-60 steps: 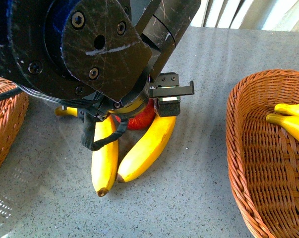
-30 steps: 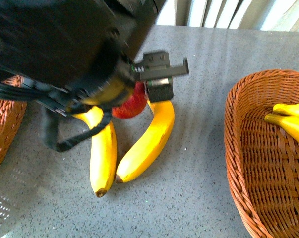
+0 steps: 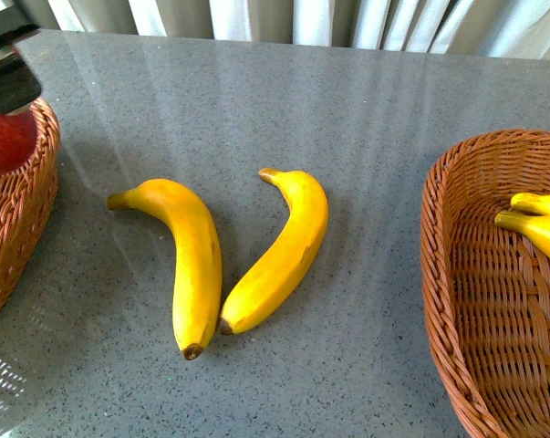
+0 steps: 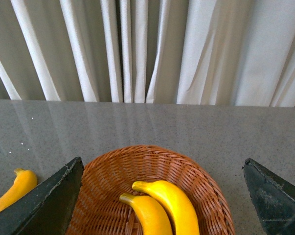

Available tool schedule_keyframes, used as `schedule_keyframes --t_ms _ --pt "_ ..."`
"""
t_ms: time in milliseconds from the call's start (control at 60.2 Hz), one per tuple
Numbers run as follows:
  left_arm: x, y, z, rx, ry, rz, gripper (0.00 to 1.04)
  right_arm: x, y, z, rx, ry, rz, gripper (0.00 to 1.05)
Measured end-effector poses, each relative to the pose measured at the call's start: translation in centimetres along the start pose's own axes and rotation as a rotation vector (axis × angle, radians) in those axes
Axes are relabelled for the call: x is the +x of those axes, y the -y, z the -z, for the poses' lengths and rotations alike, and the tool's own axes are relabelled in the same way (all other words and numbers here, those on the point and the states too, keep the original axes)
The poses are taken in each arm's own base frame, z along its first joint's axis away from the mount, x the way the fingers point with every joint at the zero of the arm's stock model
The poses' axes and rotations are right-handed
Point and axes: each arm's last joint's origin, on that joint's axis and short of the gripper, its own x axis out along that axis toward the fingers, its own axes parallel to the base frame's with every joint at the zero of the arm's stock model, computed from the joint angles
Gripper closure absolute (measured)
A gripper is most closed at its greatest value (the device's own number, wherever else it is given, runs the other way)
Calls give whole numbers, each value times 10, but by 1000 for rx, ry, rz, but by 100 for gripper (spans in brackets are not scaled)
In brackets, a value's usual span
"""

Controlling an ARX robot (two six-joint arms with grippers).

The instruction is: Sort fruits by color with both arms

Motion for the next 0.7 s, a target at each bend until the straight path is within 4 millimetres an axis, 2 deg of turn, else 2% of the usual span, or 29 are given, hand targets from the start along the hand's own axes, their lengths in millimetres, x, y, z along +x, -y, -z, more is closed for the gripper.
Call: schedule_keyframes --t_ms 100,216,382,565,698 --pt "12 -14 -2 -35 2 -48 37 0 0 0 0 0 0 9" --pt "19 -22 -2 -53 0 -69 36 0 0 0 0 0 0 9" --pt "20 -24 -1 -58 -2 -58 7 0 0 0 0 0 0 9" --pt "13 -26 4 -48 24 -21 9 0 0 0 0 0 0 9" --pt "-5 -21 -1 -9 115 62 9 0 0 0 0 0 0 9"
